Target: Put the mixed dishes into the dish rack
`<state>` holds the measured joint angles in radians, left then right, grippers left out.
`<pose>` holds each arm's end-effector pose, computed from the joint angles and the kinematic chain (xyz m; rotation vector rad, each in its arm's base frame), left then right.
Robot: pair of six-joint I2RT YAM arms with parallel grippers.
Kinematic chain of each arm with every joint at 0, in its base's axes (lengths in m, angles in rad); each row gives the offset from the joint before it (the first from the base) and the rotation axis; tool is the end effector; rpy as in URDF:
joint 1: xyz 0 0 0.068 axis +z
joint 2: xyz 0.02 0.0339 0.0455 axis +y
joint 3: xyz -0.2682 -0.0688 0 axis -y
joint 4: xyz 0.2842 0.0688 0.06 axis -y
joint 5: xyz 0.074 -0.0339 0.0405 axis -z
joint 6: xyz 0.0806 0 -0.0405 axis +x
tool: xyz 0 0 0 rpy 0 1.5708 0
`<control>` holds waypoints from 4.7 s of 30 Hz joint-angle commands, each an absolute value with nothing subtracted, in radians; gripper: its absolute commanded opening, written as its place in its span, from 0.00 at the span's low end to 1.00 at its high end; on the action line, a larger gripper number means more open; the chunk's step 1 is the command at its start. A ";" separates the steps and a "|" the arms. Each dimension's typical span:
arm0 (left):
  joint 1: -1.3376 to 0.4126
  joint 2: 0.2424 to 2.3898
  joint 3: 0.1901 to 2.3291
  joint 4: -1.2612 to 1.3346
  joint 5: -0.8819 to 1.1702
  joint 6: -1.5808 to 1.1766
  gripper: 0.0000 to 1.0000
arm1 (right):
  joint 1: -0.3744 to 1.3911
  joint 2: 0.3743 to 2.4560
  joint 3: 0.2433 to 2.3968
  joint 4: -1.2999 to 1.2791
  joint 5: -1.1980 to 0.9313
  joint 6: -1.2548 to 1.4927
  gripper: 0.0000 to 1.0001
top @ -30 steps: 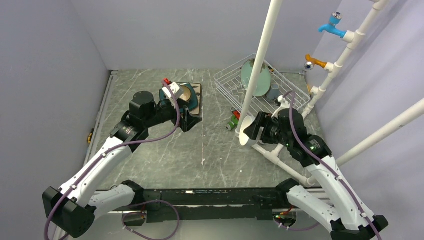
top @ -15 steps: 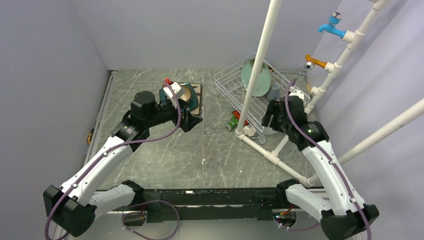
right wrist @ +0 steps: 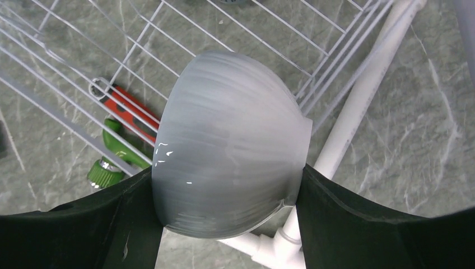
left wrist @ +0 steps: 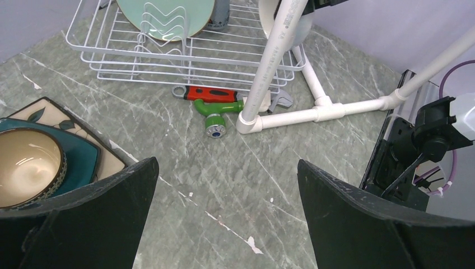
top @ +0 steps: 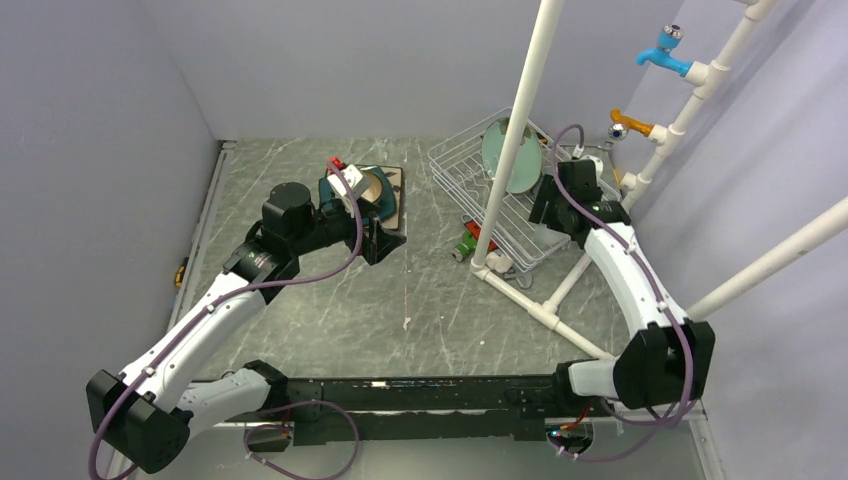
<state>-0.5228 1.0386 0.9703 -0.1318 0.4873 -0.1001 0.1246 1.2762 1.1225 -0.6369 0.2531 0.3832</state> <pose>0.2531 -0.1894 0.3562 0.7335 1.6791 -0.8747 0.3390 0.0221 0.2779 0.4208 2.2919 -0.0462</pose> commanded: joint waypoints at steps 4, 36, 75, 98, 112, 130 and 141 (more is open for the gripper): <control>-0.528 1.030 0.977 -0.095 0.486 -0.119 0.99 | 0.118 1.423 1.265 -0.530 0.320 0.299 0.00; -0.528 1.039 0.979 -0.097 0.484 -0.121 0.99 | 0.201 1.957 1.646 -0.822 0.773 0.147 0.00; -0.527 1.032 0.979 -0.097 0.484 -0.120 0.99 | 0.253 2.046 1.577 -0.815 0.800 0.130 0.63; -0.527 1.036 0.981 -0.096 0.490 -0.126 0.99 | 0.218 1.981 1.540 -0.801 0.666 0.080 0.99; -0.527 1.047 0.987 -0.106 0.489 -0.127 0.99 | 0.212 1.967 1.534 -0.803 0.644 0.083 0.99; -0.528 1.054 0.992 -0.113 0.489 -0.128 1.00 | 0.249 1.847 1.479 -0.794 0.594 0.120 1.00; -0.526 1.052 0.991 -0.111 0.491 -0.130 0.99 | 0.262 1.862 1.467 -0.792 0.676 0.122 1.00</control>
